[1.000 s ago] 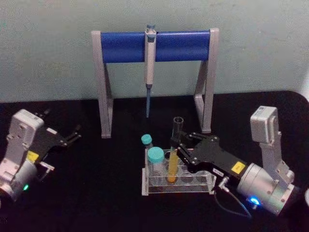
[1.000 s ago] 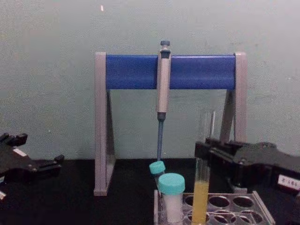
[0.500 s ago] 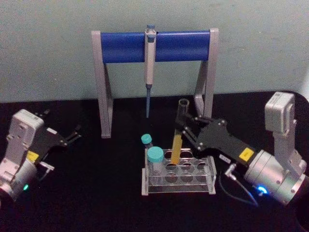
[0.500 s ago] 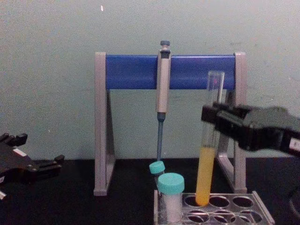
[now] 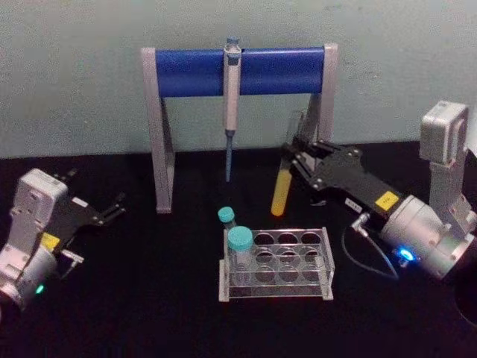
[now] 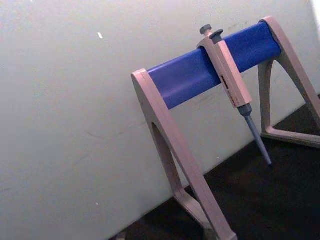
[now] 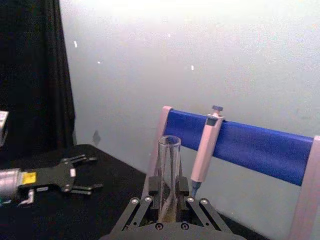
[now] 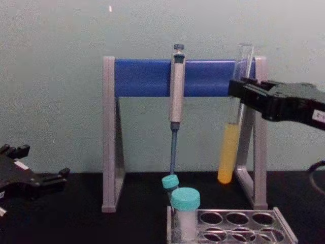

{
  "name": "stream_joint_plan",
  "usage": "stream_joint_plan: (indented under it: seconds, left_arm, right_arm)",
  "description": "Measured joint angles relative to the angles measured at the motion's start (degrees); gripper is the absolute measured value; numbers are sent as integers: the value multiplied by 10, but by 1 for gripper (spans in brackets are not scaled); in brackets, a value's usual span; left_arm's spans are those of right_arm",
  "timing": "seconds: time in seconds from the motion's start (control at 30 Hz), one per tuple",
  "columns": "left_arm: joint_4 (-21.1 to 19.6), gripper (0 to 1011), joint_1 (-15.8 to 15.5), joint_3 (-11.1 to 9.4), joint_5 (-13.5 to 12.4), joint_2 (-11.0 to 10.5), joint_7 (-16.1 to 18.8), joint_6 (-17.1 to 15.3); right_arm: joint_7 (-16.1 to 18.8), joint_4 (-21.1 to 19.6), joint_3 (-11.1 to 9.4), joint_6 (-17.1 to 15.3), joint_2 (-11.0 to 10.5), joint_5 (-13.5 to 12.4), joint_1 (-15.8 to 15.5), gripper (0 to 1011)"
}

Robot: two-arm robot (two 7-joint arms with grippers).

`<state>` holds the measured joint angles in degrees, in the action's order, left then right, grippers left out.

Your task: Pick up the test tube from the test tube rack, shake it, then place it back into the test tube rack.

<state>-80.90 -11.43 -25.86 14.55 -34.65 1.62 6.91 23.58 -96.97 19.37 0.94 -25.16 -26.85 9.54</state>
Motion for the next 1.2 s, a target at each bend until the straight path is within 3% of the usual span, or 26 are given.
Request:
stream_joint_plan:
  seconds: [0.63, 1.03, 1.2]
  left_arm:
    - [0, 1001, 0, 0, 0, 0, 0, 0]
    - [0, 1001, 0, 0, 0, 0, 0, 0]
    - [0, 1001, 0, 0, 0, 0, 0, 0]
  right_arm:
    - [-4, 51, 11, -24, 21, 5, 47, 216]
    - [-5, 59, 12, -27, 21, 9, 51, 216]
    - [-13, 49, 2, -30, 13, 11, 42, 216]
